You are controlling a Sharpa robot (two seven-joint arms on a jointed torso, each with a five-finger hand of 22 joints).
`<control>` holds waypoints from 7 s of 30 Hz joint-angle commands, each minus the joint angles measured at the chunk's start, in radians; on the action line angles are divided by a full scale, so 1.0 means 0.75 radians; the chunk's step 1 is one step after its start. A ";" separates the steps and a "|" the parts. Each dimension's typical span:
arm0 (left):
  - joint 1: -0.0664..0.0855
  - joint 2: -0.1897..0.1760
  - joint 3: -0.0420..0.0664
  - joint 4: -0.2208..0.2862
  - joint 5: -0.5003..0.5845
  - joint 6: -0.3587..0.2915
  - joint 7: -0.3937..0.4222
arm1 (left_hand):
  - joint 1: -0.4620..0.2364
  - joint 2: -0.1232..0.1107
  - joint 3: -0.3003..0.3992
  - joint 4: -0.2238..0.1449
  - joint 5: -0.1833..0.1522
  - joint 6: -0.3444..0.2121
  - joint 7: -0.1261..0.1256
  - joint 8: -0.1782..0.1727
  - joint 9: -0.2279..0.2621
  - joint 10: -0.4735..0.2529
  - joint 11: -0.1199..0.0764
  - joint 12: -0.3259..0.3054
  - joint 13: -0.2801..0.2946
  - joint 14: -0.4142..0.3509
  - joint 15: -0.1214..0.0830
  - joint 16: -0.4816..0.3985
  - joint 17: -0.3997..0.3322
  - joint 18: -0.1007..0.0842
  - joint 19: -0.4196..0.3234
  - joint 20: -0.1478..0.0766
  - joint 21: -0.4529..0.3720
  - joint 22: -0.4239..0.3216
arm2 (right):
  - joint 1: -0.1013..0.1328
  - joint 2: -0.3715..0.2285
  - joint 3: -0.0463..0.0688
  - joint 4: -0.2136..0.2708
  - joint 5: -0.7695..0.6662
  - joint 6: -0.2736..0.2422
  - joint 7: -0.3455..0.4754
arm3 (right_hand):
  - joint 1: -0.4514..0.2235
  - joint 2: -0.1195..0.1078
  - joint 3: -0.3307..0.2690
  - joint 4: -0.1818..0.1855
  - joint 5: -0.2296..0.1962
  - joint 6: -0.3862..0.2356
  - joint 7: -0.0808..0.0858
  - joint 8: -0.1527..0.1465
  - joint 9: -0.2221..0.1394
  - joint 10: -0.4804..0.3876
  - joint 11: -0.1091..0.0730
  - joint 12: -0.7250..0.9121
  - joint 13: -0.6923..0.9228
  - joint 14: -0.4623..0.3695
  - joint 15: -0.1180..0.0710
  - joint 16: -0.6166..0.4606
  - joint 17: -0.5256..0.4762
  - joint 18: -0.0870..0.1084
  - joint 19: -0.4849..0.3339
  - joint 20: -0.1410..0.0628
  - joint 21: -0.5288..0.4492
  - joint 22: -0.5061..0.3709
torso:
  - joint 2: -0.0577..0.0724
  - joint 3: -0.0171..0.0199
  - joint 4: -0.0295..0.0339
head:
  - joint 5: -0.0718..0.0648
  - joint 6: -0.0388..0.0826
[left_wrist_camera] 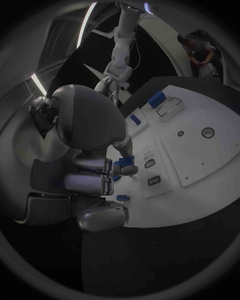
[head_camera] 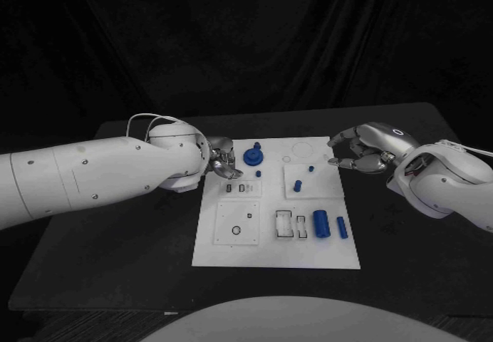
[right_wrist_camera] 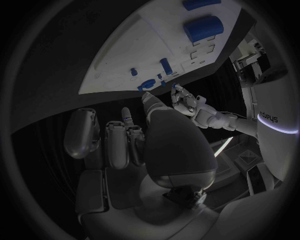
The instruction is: Assemble the parts on the task board
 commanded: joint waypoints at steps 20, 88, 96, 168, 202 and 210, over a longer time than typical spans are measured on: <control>0.033 0.189 0.001 -0.296 0.469 0.410 -0.247 | -0.102 0.040 0.049 -0.032 -0.101 0.003 0.004 -0.017 -0.013 0.037 0.003 -0.014 0.237 0.097 0.001 -0.002 0.276 -0.017 -0.001 0.006 -0.010 0.112 | -0.003 0.014 0.001 -0.006 -0.002 0.011 -0.021 | 0.015 -0.002 0.001 -0.010 0.011 0.012 0.003 0.009 -0.004 0.056 0.010 -0.010 0.237 0.095 0.009 -0.008 0.158 0.013 -0.005 0.005 -0.006 0.207 | 0.002 -0.0028 -0.0026 | 0.010 0.000; -0.027 0.243 0.000 -0.367 0.530 0.302 -0.227 | -0.100 0.073 0.060 -0.094 -0.065 -0.004 0.009 -0.044 -0.024 0.036 0.007 -0.014 0.238 0.098 0.004 -0.002 0.277 -0.017 0.002 0.009 -0.012 0.120 | -0.007 0.007 0.001 -0.001 -0.001 0.020 -0.010 | 0.022 -0.002 0.003 -0.017 0.021 0.014 0.003 0.008 -0.007 0.055 0.010 -0.011 0.235 0.095 0.010 -0.010 0.157 0.014 -0.005 0.005 -0.009 0.207 | 0.001 -0.0009 0.0001 | 0.010 0.000; -0.036 0.248 0.000 -0.373 0.530 0.299 -0.203 | -0.101 0.075 0.060 -0.100 -0.071 -0.011 0.012 -0.048 -0.024 0.032 0.010 -0.017 0.234 0.095 0.006 -0.004 0.273 -0.016 -0.002 0.010 -0.017 0.118 | -0.007 0.007 0.001 -0.001 0.004 0.023 -0.010 | 0.022 -0.002 0.004 -0.017 0.022 0.015 0.003 0.009 -0.008 0.055 0.010 -0.011 0.235 0.095 0.010 -0.010 0.156 0.014 -0.005 0.005 -0.009 0.207 | 0.000 -0.0014 -0.0009 | 0.009 0.000; 0.150 0.179 0.001 -0.447 0.298 0.341 -0.186 | -0.233 0.108 -0.492 0.030 -0.529 -0.020 0.001 -0.035 0.089 0.139 -0.006 0.077 0.351 0.141 -0.015 0.040 0.351 -0.047 0.104 -0.012 0.081 0.213 | -0.010 0.004 0.001 0.002 0.012 0.013 0.016 | 0.029 -0.001 0.009 -0.025 0.049 0.019 0.001 0.008 -0.016 0.053 0.008 -0.013 0.233 0.095 0.008 -0.012 0.155 0.014 -0.005 0.005 -0.014 0.206 | 0.002 -0.0026 0.0005 | 0.015 0.000; 0.044 0.276 0.000 -0.627 0.298 0.348 -0.055 | -0.186 0.145 -0.487 0.020 -0.496 -0.012 0.012 -0.075 0.059 0.139 0.007 0.077 0.351 0.141 -0.001 0.040 0.351 -0.044 0.096 0.002 0.063 0.210 | -0.010 -0.001 0.001 0.016 0.032 -0.052 0.086 | 0.023 0.004 0.012 -0.020 0.066 0.028 0.002 0.013 -0.018 0.062 0.009 -0.002 0.243 0.097 0.008 -0.001 0.164 0.012 -0.001 0.004 -0.002 0.210 | 0.008 -0.0040 -0.0011 | 0.035 0.009; 0.029 0.283 0.000 -0.634 0.298 0.345 -0.052 | -0.165 0.150 -0.485 0.009 -0.454 -0.008 0.014 -0.093 0.047 0.139 0.009 0.077 0.351 0.141 0.002 0.040 0.351 -0.043 0.094 0.006 0.059 0.212 | -0.010 0.000 0.001 0.015 0.032 -0.048 0.086 | 0.023 0.004 0.012 -0.020 0.068 0.029 0.002 0.013 -0.019 0.062 0.009 -0.003 0.243 0.098 0.009 -0.001 0.164 0.012 -0.001 0.004 -0.002 0.210 | 0.007 -0.0042 -0.0003 | 0.030 0.000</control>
